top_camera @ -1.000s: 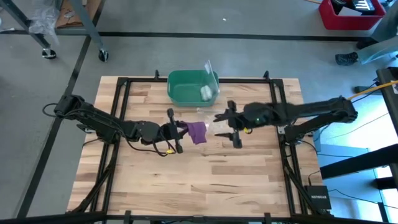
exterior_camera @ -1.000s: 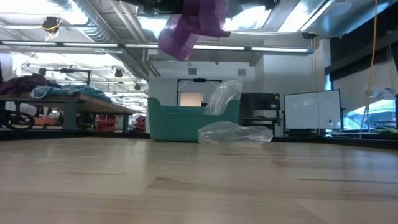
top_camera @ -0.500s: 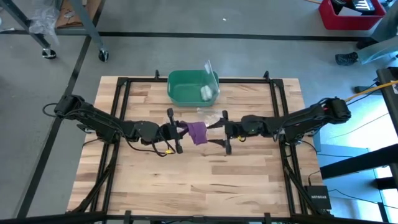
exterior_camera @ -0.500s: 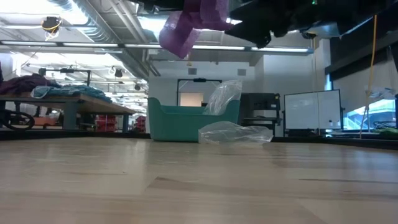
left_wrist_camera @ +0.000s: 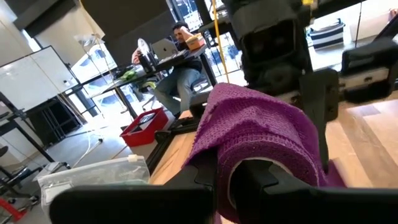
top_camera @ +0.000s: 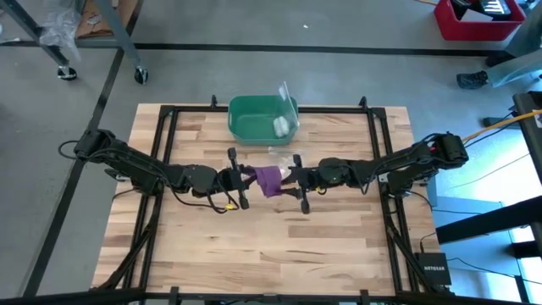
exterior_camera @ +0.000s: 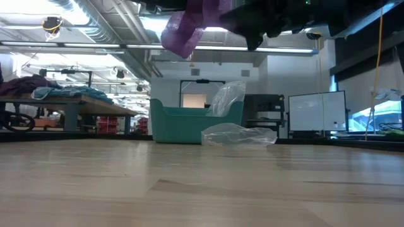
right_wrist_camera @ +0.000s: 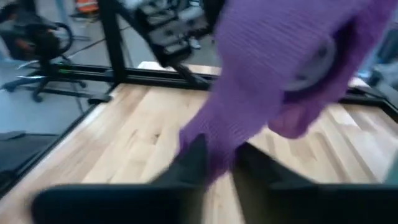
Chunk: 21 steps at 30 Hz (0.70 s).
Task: Roll bandage
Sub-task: Roll the violet bandage
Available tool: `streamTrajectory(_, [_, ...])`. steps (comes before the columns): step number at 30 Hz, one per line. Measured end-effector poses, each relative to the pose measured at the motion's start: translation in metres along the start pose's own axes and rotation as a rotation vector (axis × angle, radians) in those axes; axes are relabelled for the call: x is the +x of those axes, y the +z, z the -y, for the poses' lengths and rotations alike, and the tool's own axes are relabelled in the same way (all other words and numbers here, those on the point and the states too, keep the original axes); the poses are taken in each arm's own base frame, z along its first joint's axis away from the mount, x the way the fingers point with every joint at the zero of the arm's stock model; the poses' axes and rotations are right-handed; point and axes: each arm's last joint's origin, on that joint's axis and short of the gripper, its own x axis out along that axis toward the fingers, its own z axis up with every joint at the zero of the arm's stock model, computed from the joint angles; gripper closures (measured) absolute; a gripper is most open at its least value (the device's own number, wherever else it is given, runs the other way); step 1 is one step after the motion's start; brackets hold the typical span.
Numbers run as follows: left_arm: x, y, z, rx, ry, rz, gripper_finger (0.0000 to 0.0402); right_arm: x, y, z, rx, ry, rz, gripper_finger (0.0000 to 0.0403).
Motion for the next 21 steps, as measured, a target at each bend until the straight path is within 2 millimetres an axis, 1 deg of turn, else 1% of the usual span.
streamTrajectory(1, [0.0,0.0,0.0,0.002,0.0,-0.001,0.0382,-0.001,0.002,-0.003,-0.015,0.015,0.006,0.0374])
streamTrajectory(2, [0.0,0.0,0.0,0.013,-0.001,-0.003,0.0382,-0.003,0.004,-0.008,-0.038,0.03,0.014,0.0387])
streamTrajectory(5, [0.0,-0.001,0.0,0.028,-0.003,-0.007,0.0382,-0.01,0.021,-0.021,-0.087,0.049,0.057,0.0378])
streamTrajectory(8, [0.0,-0.002,0.001,0.04,-0.026,-0.015,0.0382,-0.021,0.052,-0.029,-0.155,0.024,0.099,0.0379])
streamTrajectory(11, [0.0,-0.004,0.004,0.059,-0.093,-0.015,0.0382,-0.033,0.092,-0.026,-0.224,-0.063,0.148,0.0395])
streamTrajectory(14, [0.0,-0.006,0.006,0.075,-0.15,-0.019,0.0382,-0.047,0.129,-0.013,-0.295,-0.197,0.139,0.0394])
streamTrajectory(16, [-0.001,-0.005,0.009,0.089,-0.194,-0.03,0.0382,-0.056,0.146,0.0,-0.324,-0.281,0.098,0.0388])
streamTrajectory(17, [-0.002,-0.001,0.011,0.086,-0.216,-0.025,0.0382,-0.06,0.152,0.008,-0.325,-0.317,0.074,0.0387])
streamTrajectory(19, [-0.003,0.011,0.014,0.085,-0.266,-0.014,0.0382,-0.065,0.158,0.023,-0.321,-0.365,0.029,0.0389])
streamTrajectory(21, [-0.006,0.026,0.018,0.081,-0.308,-0.015,0.0382,-0.069,0.155,0.039,-0.314,-0.414,-0.027,0.0396])
